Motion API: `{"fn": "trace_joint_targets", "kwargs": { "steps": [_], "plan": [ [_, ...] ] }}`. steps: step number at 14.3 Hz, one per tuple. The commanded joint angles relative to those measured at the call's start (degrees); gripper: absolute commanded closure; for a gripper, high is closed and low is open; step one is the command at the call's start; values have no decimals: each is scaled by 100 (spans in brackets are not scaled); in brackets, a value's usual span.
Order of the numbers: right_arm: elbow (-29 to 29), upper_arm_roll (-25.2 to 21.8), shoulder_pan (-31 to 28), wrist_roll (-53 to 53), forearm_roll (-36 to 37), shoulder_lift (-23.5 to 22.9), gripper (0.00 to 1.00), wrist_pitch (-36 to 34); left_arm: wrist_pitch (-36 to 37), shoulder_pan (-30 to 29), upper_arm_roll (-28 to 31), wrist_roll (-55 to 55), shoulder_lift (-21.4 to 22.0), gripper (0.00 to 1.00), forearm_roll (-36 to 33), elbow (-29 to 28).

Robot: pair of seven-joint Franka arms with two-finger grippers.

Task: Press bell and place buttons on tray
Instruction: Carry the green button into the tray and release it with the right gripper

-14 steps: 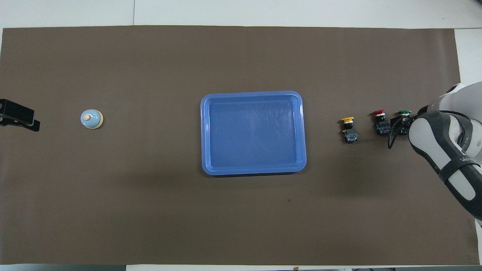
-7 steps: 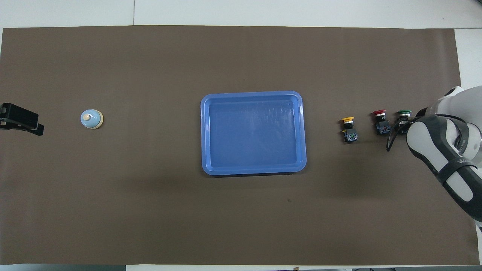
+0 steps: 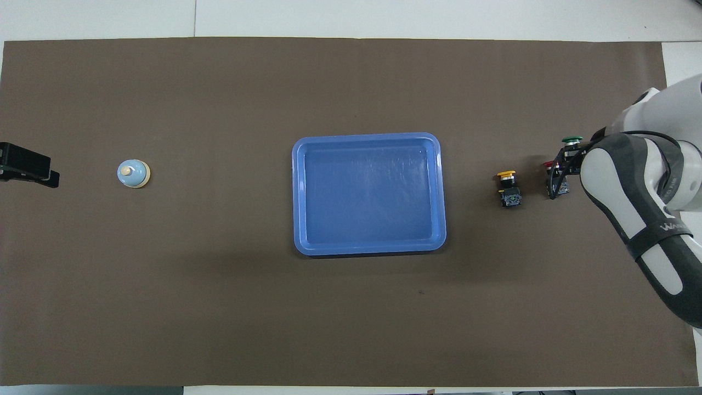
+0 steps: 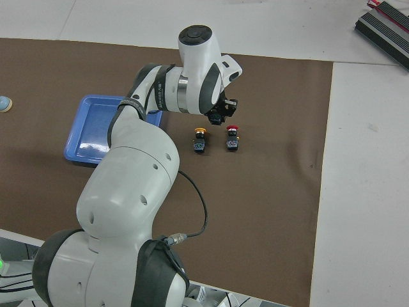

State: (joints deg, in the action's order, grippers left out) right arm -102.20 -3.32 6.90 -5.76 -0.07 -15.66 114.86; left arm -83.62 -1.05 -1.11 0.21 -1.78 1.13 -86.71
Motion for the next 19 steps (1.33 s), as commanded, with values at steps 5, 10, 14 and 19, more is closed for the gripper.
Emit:
{"fn": "trace_joint_targets", "kwargs": {
  "steps": [5,10,14,19],
  "plan": [
    [-28,-11,1522,-1533,-362,-218,100,72,-243,17,23,58,116,0,-165,-347],
    [-439,-19,2095,-2061,-354,-395,100,720,-348,0,23,67,98,0,-174,-618],
    [-722,-19,2184,-2078,-363,-377,30,1092,-296,-18,41,67,90,0,-165,-602],
    [-56,-80,1808,-1948,-345,-272,0,75,-357,61,6,31,142,0,-156,-593]
  ]
}}
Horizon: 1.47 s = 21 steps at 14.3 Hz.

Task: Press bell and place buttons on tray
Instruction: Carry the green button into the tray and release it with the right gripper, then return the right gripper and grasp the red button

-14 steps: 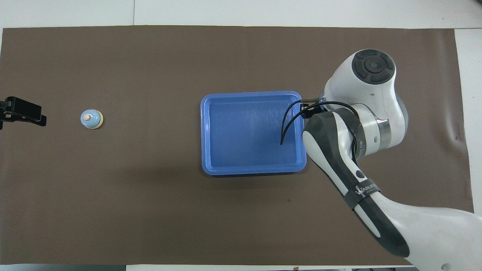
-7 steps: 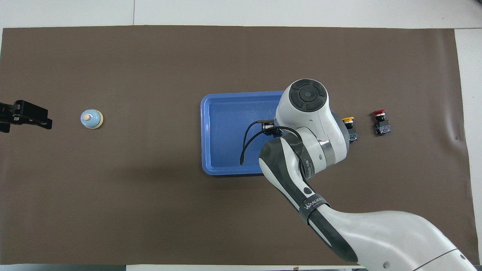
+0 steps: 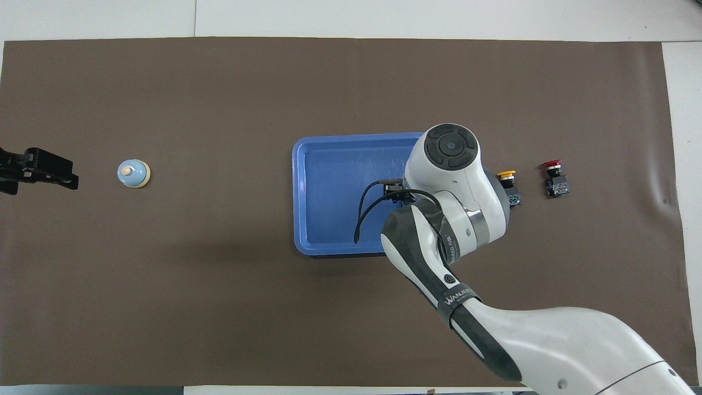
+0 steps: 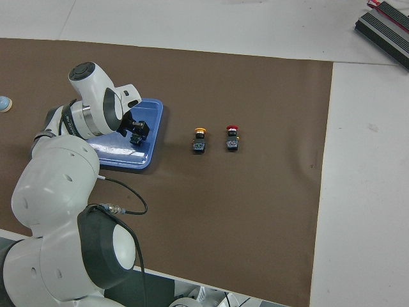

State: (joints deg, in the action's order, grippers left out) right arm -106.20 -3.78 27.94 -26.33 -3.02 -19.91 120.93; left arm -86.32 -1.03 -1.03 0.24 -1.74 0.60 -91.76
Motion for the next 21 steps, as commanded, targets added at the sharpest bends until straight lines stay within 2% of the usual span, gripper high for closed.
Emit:
{"fn": "trace_joint_targets", "kwargs": {
  "steps": [1,3,6,9,11,14,19,21],
  "plan": [
    [345,-26,-585,459,-41,284,0,-552,-69,50,6,28,173,0,-104,-97],
    [275,-26,-1287,1608,-40,443,0,-561,-69,-2,15,20,200,0,-104,-97],
    [135,-35,-2141,2193,-6,453,0,-457,-60,-20,15,20,253,0,-104,-97],
    [-400,-35,-2766,3437,21,575,0,149,-60,-3,15,20,253,0,-104,-97],
    [-752,-35,-2951,3591,21,602,0,509,-60,-11,15,20,253,0,-104,-97],
    [-1130,-35,-3118,3993,21,655,0,659,-60,-11,15,20,253,0,-104,-97],
    [-1526,-26,-3242,4215,30,629,0,1301,-60,-11,15,20,253,0,-104,-97],
    [-1570,-18,-3242,4128,21,593,36,1390,-60,-11,15,20,253,0,-104,-97]
  ]
}}
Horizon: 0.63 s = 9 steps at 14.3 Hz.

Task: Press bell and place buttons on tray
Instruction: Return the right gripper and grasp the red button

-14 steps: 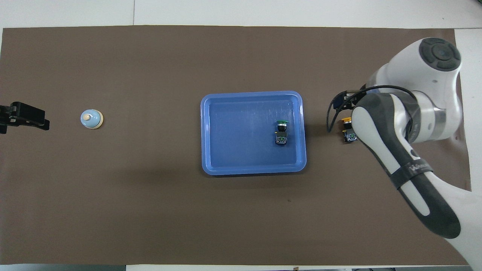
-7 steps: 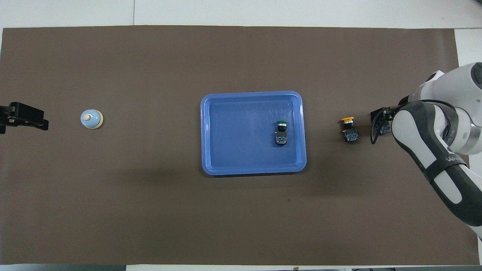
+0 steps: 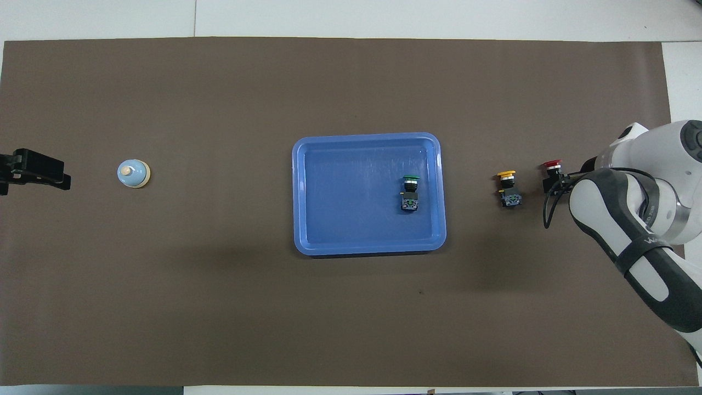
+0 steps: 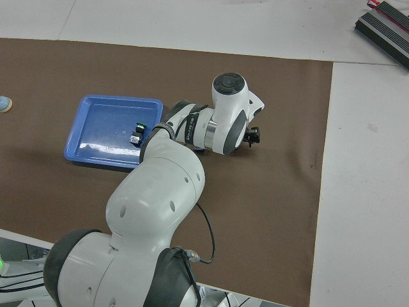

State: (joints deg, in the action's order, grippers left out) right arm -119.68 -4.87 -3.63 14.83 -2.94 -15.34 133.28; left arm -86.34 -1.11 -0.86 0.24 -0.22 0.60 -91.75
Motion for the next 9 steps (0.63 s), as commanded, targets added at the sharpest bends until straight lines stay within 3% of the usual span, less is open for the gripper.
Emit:
{"fn": "trace_joint_targets", "kwargs": {
  "steps": [1,2,3,6,9],
  "plan": [
    [-249,92,-85,11,-13,110,60,163,-58,-4,-2,20,101,0,-104,-98],
    [-223,92,-59,11,-39,93,91,163,-58,-4,-2,20,101,0,-104,-98],
    [-127,92,-32,20,-48,84,100,119,-58,-4,-2,20,101,0,-104,-98],
    [443,145,239,-259,-66,154,100,-721,-58,-4,-2,20,101,0,-104,-98],
    [1120,145,1107,-1846,-75,154,100,-1593,-58,-4,-2,20,101,0,-104,-98]
  ]
}}
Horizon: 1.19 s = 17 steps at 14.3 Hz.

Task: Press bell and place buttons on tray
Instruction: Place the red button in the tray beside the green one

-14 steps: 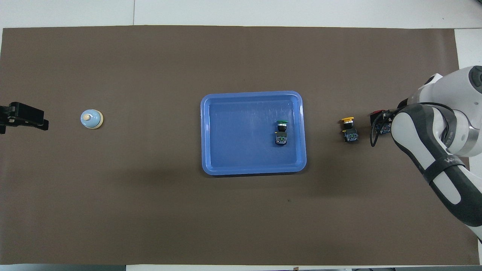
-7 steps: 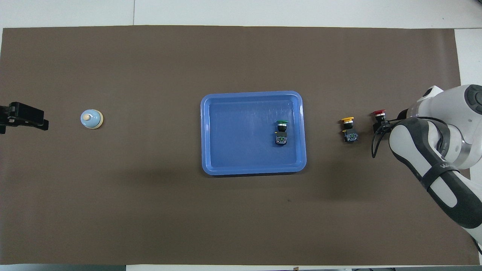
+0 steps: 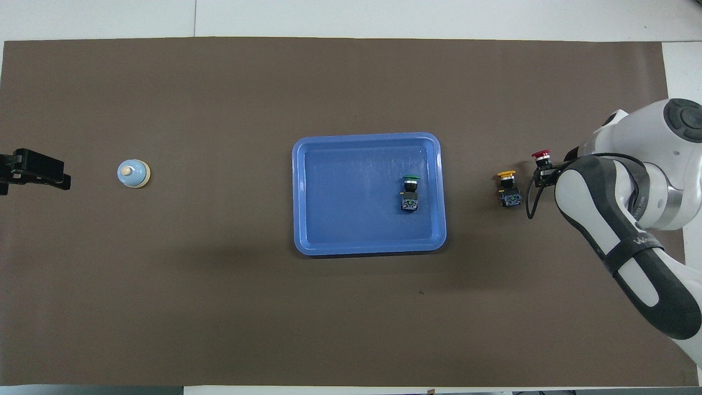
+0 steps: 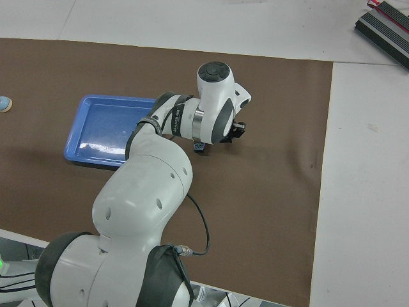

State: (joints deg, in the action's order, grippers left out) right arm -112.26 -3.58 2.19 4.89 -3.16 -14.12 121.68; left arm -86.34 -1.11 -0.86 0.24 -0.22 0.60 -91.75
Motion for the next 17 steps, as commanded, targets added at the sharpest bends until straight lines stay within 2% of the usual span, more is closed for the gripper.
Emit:
{"fn": "trace_joint_targets", "kwargs": {
  "steps": [1,4,8,10,16,17],
  "plan": [
    [476,15,911,-1537,-53,32,100,-513,-58,-4,-2,20,101,0,-104,-98],
    [634,15,2194,-3314,-53,-11,100,-461,-58,-4,-2,20,101,0,-104,-98],
    [1241,15,3101,-4530,-254,-572,100,-417,-58,-4,-2,20,101,0,-104,-98],
    [1251,15,3331,-4663,-361,-749,100,-181,-58,-4,-2,20,101,0,-104,-98],
    [1128,15,3367,-4681,-361,-996,100,277,-58,-4,-2,20,101,0,-104,-98],
    [1093,15,3358,-4672,-352,-996,63,251,-58,-4,-2,20,101,0,-104,-98]
  ]
}}
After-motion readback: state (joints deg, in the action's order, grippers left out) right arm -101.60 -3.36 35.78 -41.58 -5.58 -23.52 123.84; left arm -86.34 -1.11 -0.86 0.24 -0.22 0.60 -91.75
